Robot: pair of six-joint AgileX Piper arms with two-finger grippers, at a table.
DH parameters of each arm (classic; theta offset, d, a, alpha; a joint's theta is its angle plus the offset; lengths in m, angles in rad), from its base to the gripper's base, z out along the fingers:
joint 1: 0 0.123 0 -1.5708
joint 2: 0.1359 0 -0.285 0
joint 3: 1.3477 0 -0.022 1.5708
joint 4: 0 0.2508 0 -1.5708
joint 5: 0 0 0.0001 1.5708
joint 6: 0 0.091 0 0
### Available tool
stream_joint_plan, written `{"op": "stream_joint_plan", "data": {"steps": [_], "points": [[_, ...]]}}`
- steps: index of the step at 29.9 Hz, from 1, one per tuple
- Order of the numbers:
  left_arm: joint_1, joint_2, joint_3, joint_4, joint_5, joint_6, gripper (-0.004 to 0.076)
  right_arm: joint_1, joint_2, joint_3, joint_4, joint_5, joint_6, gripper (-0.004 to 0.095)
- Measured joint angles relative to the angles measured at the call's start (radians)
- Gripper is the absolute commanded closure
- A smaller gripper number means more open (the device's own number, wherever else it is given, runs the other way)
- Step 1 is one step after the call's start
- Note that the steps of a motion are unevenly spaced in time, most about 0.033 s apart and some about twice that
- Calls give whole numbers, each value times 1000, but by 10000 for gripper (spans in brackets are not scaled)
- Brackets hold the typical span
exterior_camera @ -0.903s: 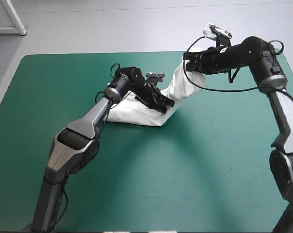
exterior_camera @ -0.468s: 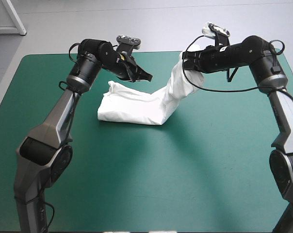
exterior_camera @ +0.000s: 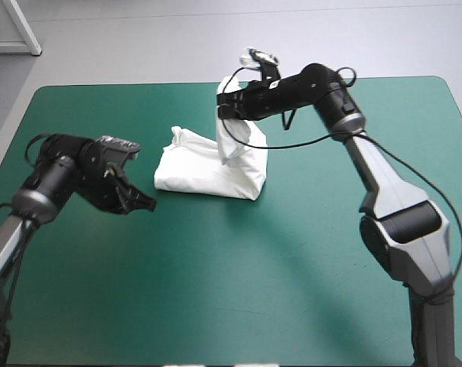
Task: Fold the cloth
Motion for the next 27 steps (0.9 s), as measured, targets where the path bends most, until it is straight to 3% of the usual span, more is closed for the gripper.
{"op": "stream_joint_plan", "data": {"steps": [2, 4, 9, 11, 13, 20, 27], "points": [[42, -69, 96, 0, 0, -2, 733, 45, 84, -99, 4, 5, 9, 889], [76, -135, 180, 0, 0, -4, 733, 86, 177, -196, 10, 11, 16, 778], [105, -243, 288, 7, -6, -4, 733, 147, 332, -382, 34, 44, -1, 261], [105, -266, 300, 7, -12, -4, 733, 157, 355, -434, 22, 61, -4, 127], [105, -276, 301, 7, -26, -4, 733, 156, 354, -477, -8, 78, 21, 111], [107, -281, 302, 7, -62, -7, 733, 91, 331, -604, -86, 237, 126, 217], [111, -281, 302, -5, -64, -7, 733, 37, 258, -491, -173, 247, 191, 235]]}}
